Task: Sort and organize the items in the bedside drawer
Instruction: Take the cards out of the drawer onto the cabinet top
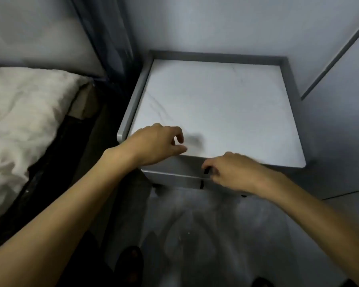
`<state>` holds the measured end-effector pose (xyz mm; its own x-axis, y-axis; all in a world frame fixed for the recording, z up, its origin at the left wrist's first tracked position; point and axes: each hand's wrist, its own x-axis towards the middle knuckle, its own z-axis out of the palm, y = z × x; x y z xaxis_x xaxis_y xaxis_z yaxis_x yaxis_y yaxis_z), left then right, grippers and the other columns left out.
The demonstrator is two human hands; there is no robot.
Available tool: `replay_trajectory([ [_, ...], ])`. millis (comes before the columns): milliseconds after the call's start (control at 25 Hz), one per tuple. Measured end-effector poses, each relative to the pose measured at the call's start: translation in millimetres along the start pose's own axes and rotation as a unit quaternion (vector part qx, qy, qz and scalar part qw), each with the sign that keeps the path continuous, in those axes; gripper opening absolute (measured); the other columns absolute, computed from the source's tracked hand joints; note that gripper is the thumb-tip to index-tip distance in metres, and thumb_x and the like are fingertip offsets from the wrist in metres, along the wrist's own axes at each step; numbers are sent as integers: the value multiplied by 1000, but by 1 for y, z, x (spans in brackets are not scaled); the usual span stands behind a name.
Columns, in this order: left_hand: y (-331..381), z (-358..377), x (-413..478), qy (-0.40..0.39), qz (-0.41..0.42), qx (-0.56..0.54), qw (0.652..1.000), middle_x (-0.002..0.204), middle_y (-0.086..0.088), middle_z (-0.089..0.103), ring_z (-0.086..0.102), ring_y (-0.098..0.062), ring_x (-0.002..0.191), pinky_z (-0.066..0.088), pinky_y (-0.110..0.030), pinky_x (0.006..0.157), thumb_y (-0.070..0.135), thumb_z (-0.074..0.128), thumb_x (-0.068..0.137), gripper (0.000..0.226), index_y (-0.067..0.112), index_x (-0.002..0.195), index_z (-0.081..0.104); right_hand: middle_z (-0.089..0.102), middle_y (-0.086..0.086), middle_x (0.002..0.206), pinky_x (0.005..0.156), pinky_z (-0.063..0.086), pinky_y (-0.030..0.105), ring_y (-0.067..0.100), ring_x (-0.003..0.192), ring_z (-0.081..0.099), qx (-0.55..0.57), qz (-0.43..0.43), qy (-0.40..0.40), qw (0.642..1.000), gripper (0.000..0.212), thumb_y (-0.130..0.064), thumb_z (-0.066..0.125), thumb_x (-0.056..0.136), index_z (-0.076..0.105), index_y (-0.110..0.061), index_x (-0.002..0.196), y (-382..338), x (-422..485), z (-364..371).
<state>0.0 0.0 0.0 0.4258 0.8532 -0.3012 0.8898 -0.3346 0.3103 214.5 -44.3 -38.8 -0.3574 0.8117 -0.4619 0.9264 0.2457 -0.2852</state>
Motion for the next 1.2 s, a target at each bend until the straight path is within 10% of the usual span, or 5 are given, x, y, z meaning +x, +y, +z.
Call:
replay_trajectory([
  [280, -21, 26, -58, 27, -32, -9, 999, 109, 8, 68, 63, -14, 98, 48, -31, 76, 56, 55, 90, 32, 33, 112, 58, 63, 16, 116, 72, 43, 35, 35, 103, 61, -57, 69, 70, 994, 38, -15, 54, 89, 54, -10, 126, -24, 8, 38],
  [760, 1, 48, -112, 39, -14, -19, 999, 116, 4, 64, 60, -13, 103, 52, -36, 88, 50, 58, 91, 35, 28, 118, 58, 70, -5, 96, 85, 53, 31, 14, 90, 64, 12, 11, -11, 1000, 30, -18, 54, 87, 67, -26, 113, -38, -50, 53],
  [960, 19, 63, -111, -3, -36, 8, 999, 128, 1, 59, 58, -17, 112, 50, -37, 93, 50, 58, 92, 41, 29, 126, 53, 70, -8, 95, 79, 52, 30, 6, 80, 62, 124, -7, 152, 981, 21, -18, 56, 93, 70, -26, 106, -18, -71, 48],
  [1200, 17, 78, -102, -41, -56, 17, 997, 113, 3, 68, 64, -12, 95, 52, -30, 79, 49, 54, 95, 34, 26, 120, 56, 70, -6, 116, 94, 49, 30, 12, 101, 64, 145, -24, -53, 988, 27, -27, 52, 100, 71, -21, 117, -4, -75, 74],
])
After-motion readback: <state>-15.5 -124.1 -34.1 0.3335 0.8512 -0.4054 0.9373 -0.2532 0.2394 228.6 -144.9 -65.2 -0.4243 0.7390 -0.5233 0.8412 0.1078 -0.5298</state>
